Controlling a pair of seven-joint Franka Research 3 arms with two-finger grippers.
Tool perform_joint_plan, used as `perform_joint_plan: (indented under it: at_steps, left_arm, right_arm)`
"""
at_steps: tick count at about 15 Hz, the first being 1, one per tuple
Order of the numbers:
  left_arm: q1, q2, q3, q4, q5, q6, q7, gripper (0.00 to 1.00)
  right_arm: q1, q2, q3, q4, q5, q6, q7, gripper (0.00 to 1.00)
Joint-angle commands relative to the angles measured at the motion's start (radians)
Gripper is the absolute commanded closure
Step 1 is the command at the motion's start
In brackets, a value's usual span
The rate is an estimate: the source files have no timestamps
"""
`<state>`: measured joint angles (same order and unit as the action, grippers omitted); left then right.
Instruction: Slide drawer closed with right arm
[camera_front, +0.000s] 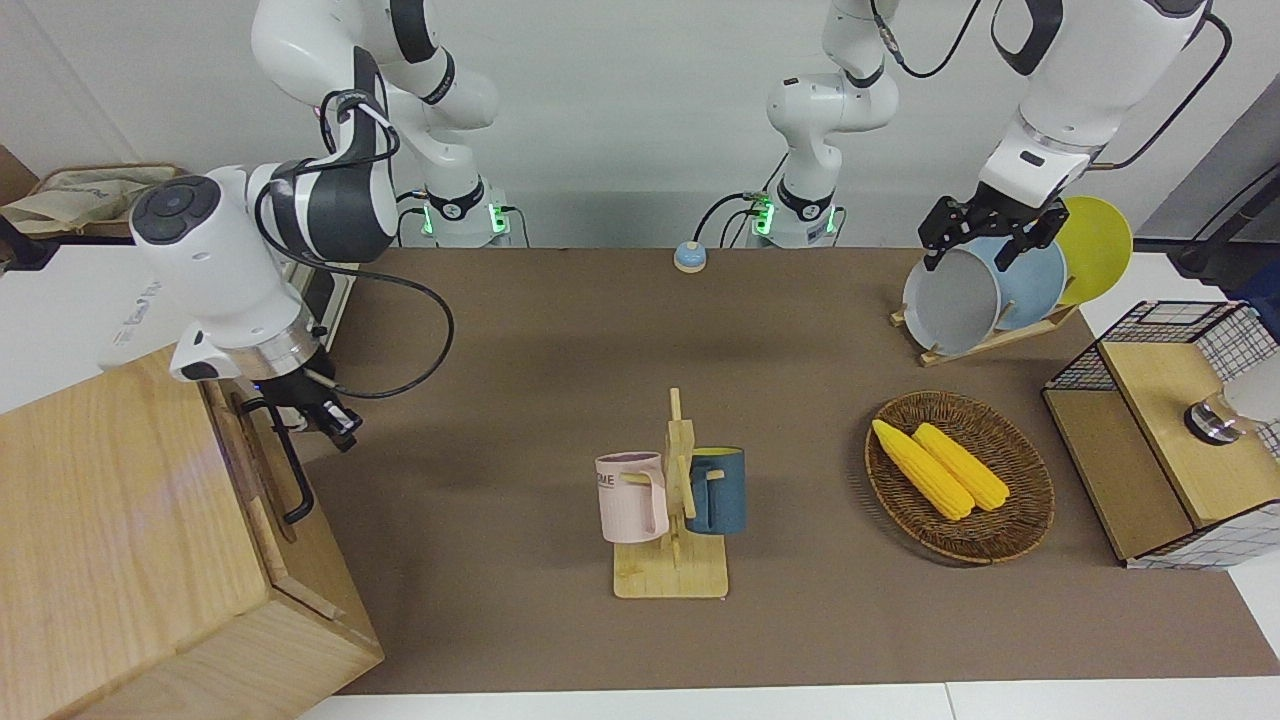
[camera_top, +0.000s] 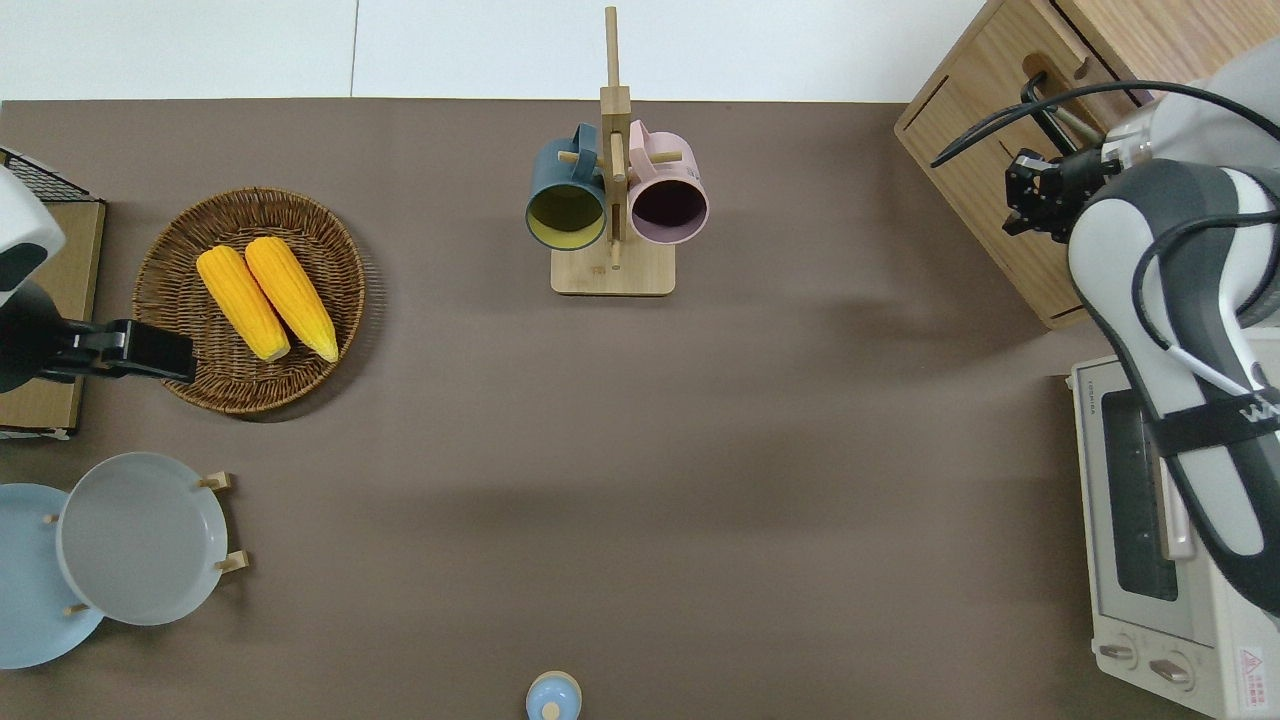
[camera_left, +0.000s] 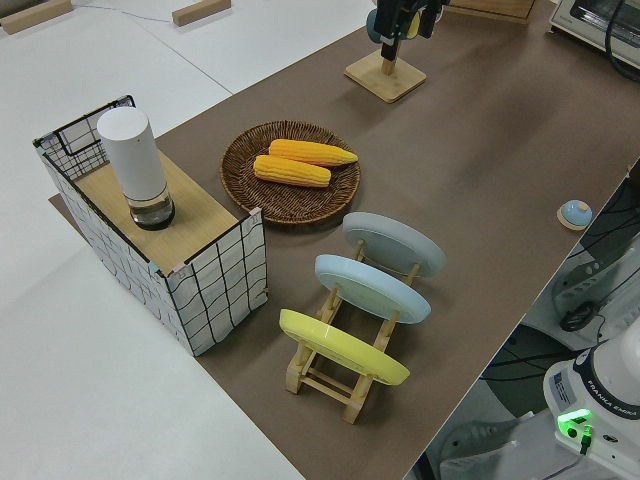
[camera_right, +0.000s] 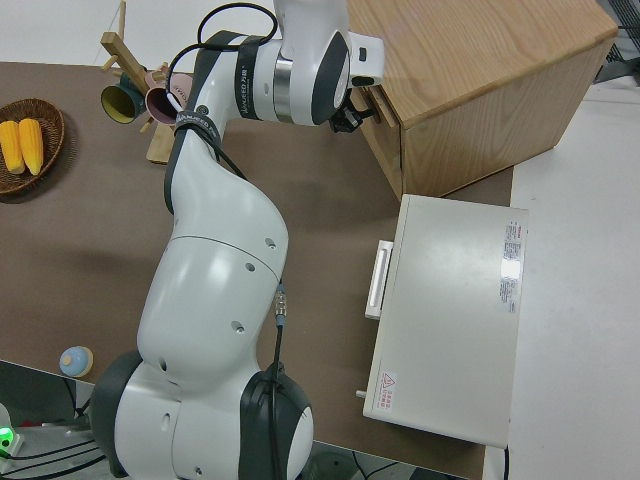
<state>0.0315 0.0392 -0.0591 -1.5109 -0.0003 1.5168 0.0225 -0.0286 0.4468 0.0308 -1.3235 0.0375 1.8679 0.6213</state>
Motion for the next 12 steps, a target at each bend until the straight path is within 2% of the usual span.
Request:
perform_joint_plan:
  at_steps: [1,4,7,9,12]
  left_arm:
    - [0.005,0.011,-0.007,0.024,0.017,-0.020,0.010,0.01]
    - [0.005,0.011,-0.007,0.024,0.017,-0.020,0.010,0.01]
    - [0.005,0.013,-0.007,0.026,0.017,-0.020,0.010,0.01]
    - [0.005,0.011,-0.007,0.024,0.017,-0.020,0.010,0.01]
    - [0.005,0.011,-0.007,0.024,0.017,-0.020,0.010,0.01]
  right_arm:
    - [0.074,-0.013,-0.003,0.014,-0.004,-0.047,-0.028,1.000]
    - [0.130,-0.031,-0.003,0.012,-0.043,-0.104,-0.075,1.000]
    - [0.186,-0.063,-0.008,0.009,-0.113,-0.202,-0.191,1.000]
    - [0.197,-0.092,-0.011,0.006,-0.125,-0.225,-0.271,1.000]
    - [0.193,-0.161,-0.012,-0.040,-0.111,-0.236,-0.371,1.000]
